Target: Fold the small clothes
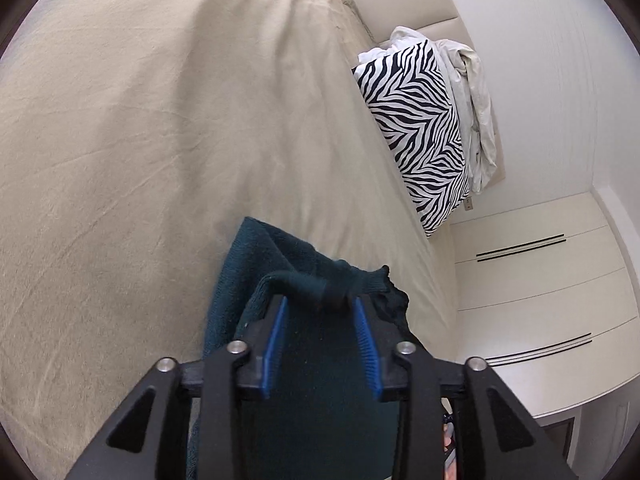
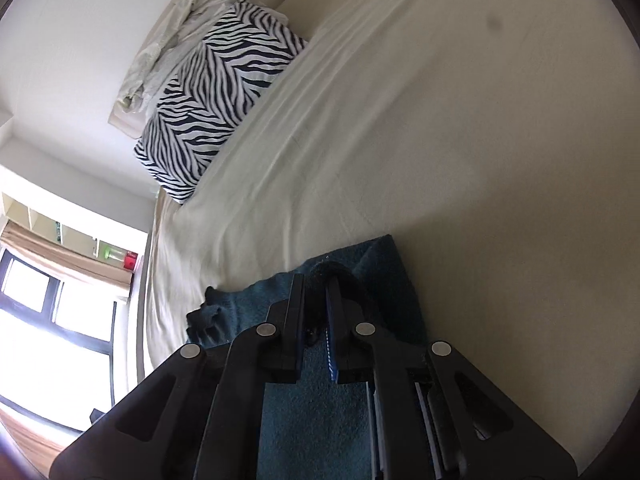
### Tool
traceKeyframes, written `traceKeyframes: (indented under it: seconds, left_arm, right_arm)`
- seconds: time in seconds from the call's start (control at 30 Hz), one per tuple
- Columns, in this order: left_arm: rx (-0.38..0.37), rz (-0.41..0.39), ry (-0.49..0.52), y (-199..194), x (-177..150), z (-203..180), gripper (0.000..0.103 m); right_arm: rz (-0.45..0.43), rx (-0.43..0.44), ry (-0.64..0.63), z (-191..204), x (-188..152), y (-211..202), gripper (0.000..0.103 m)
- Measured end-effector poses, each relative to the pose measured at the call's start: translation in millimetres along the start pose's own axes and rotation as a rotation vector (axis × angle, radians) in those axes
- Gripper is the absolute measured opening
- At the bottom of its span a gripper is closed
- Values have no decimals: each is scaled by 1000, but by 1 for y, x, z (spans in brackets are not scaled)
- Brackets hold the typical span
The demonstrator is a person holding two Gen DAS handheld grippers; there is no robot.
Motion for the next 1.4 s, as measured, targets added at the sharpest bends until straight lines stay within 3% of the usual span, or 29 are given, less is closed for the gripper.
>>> traceKeyframes:
  seconds: [0.07,0.1,0.13,0.3,0.4,0.47,0.6,0.83,1.0,1.4]
  left_arm:
    - [18,-13,7,-9,-7,6,64]
    - [41,-25,15,-15,-11,9,68]
    - [51,-39,27,-21,-15,10,69]
    - [100,-72,161,-50,-48,2,68]
    - [166,-70,271,-55,-75,-4,59]
    - [215,-62,328,-53,-91,-2,51]
    - [322,-70,416,-51,-119,5,44]
    - [391,-94,475,-53,-139,11,30]
    - [425,-100,509,-53,-144,8,24]
    - [449,-102,502,-58,-147,12,11]
  right_arm:
    - [-14,-18,6,-6,-1,6,27]
    - [-34,-27,-10,-6,-3,4,49]
    - [-54,-35,-31,-5,-5,0,64]
    - [-67,-61,-142,1,-27,-29,66]
    - [-40,-116,-259,8,-57,-47,64]
    - [-19,-155,-330,11,-78,-50,57]
    - [-12,-240,-418,5,-115,-60,45]
    - [-22,-305,-467,-13,-134,-78,20]
    - [-40,-307,-465,-16,-138,-88,8]
    - [-84,-303,-450,-16,-146,-109,5]
Point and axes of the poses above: each gripper's, at about its wrist camera, not at the fingertips, and y roughly the way its jaws point, z to its left, x to its top, the point moved 1 cm from there along y, roughly the way its jaws point, and after that the axes turned 1 degree about z, right-handed, at the moved point
